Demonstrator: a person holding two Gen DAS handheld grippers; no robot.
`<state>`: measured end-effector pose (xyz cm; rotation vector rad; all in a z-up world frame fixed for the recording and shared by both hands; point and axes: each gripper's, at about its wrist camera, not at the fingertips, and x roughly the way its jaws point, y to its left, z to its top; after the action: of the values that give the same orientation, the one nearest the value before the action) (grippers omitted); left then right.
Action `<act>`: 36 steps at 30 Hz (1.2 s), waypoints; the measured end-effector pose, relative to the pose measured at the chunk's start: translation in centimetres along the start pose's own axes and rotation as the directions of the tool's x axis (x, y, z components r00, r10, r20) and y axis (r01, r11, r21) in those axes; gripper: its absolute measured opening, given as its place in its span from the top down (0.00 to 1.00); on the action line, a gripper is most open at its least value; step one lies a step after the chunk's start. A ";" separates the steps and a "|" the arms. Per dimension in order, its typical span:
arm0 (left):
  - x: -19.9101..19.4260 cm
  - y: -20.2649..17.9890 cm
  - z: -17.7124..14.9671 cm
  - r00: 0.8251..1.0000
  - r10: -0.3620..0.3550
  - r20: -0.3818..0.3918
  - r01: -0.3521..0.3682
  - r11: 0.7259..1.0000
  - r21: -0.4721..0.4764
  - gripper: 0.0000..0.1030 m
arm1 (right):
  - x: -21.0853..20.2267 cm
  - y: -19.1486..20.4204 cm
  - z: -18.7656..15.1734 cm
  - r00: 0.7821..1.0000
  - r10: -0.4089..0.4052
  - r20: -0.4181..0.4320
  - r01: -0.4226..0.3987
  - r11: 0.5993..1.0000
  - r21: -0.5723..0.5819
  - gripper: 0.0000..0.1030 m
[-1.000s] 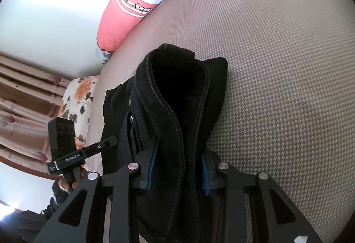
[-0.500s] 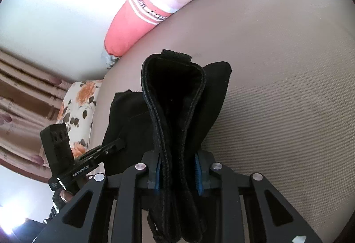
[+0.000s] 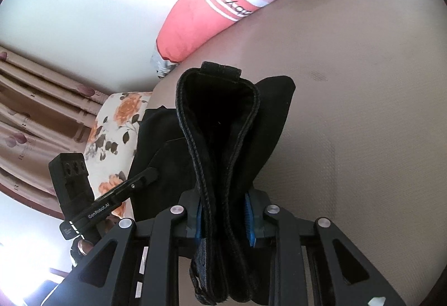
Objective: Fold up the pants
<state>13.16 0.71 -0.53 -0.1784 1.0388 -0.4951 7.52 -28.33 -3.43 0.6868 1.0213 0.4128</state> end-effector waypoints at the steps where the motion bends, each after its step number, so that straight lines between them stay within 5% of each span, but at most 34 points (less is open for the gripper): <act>1: 0.0 0.3 0.4 1.000 0.005 0.006 -0.005 1.000 -0.003 0.84 | 0.5 0.2 0.6 1.000 0.008 -0.003 -0.008 1.000 -0.005 0.78; 15: 4.1 5.3 10.1 0.998 0.000 0.059 0.003 0.999 -0.054 0.84 | 5.7 0.9 9.8 1.000 0.029 0.009 -0.029 0.999 -0.013 0.78; 22: 7.2 6.0 13.3 0.998 -0.005 0.061 0.008 0.999 -0.054 0.84 | 6.9 0.4 13.5 0.999 -0.036 0.024 0.038 0.998 -0.050 0.79; 27: 10.8 7.2 12.9 0.997 0.073 0.019 -0.073 0.997 -0.023 0.84 | 7.9 -1.2 13.9 0.991 -0.132 0.035 0.134 0.989 -0.067 0.78; 31: 12.9 9.3 11.5 0.995 0.101 -0.013 -0.102 0.992 -0.074 0.66 | 9.4 -2.8 12.5 0.956 -0.289 0.052 0.293 0.950 -0.111 0.62; 32: 13.0 9.4 11.1 0.993 0.114 -0.011 -0.115 0.990 -0.079 0.57 | 9.5 -2.9 12.2 0.952 -0.300 0.059 0.305 0.945 -0.115 0.59; 36: 12.4 9.2 10.3 0.989 0.145 0.011 -0.144 0.987 -0.068 0.50 | 8.8 -2.9 11.4 0.946 -0.316 0.067 0.322 0.939 -0.121 0.57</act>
<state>29.87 1.97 -8.42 -0.1650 1.0456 -0.3275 21.71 -28.73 -7.14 0.4005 1.0307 0.1763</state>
